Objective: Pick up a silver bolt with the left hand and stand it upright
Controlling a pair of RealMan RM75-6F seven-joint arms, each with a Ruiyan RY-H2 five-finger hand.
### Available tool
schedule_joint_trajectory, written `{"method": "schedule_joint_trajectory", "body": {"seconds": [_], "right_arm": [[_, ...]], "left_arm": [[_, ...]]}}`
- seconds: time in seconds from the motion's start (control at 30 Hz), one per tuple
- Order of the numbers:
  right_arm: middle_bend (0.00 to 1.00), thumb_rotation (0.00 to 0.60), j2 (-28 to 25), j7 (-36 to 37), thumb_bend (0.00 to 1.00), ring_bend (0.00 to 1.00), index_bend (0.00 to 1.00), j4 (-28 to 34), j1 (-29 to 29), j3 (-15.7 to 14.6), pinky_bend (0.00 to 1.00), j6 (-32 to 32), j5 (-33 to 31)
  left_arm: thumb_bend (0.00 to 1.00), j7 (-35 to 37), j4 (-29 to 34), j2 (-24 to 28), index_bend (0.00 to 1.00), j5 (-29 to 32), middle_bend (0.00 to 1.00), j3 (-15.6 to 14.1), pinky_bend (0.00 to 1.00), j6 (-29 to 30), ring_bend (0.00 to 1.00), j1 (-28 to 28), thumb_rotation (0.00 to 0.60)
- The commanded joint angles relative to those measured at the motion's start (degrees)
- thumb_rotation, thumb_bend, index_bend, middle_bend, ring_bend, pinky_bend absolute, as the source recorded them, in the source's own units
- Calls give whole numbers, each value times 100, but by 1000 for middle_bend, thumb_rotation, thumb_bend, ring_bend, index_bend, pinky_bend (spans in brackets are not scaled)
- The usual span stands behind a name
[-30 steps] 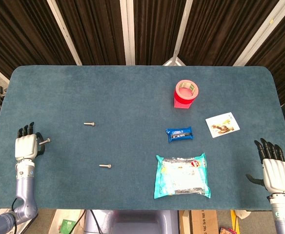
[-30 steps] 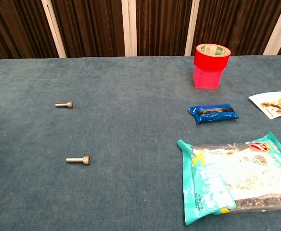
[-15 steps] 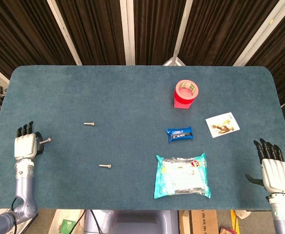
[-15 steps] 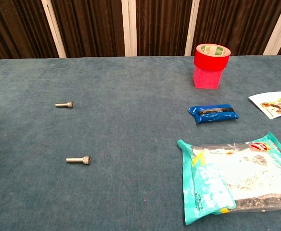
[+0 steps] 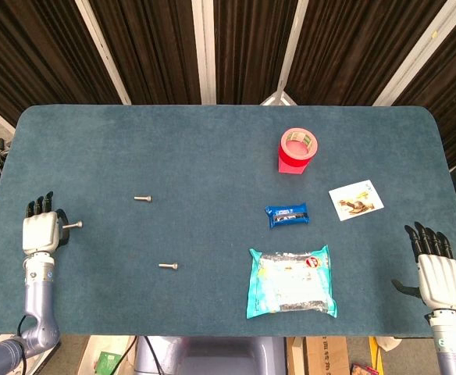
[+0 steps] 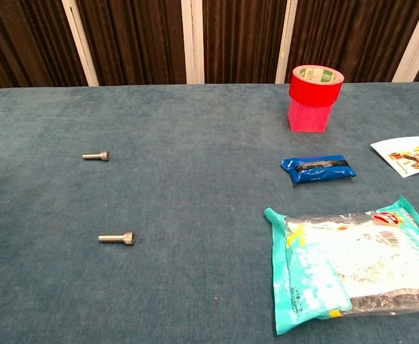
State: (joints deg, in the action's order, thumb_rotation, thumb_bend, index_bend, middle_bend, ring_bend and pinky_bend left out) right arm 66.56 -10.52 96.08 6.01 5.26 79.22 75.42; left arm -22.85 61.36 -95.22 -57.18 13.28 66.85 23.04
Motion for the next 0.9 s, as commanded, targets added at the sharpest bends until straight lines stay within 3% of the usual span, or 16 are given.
{"method": "schedule_joint_trajectory", "body": {"seconds": [0.03, 0.4, 0.57, 0.9], "right_arm": [[3, 600, 0, 3, 3, 0, 72, 9, 0, -3, 0, 4, 10], [3, 600, -9, 48, 4, 0, 72, 35, 2, -13, 0, -22, 7], [3, 600, -14, 70, 4, 0, 72, 53, 9, -17, 0, -49, 0], [3, 600, -11, 74, 4, 0, 72, 59, 15, -22, 0, -67, -10]], "left_arm": [[559, -302, 322, 212, 545, -183, 10, -25, 0, 240, 0, 42, 600], [558, -1684, 1292, 911, 547, -313, 10, -124, 0, 539, 0, 195, 600], [558, -2203, 1758, 1240, 547, -49, 10, -130, 0, 389, 0, 264, 600], [558, -4182, 1815, 1513, 553, 251, 10, -443, 0, 486, 0, 609, 600]]}}
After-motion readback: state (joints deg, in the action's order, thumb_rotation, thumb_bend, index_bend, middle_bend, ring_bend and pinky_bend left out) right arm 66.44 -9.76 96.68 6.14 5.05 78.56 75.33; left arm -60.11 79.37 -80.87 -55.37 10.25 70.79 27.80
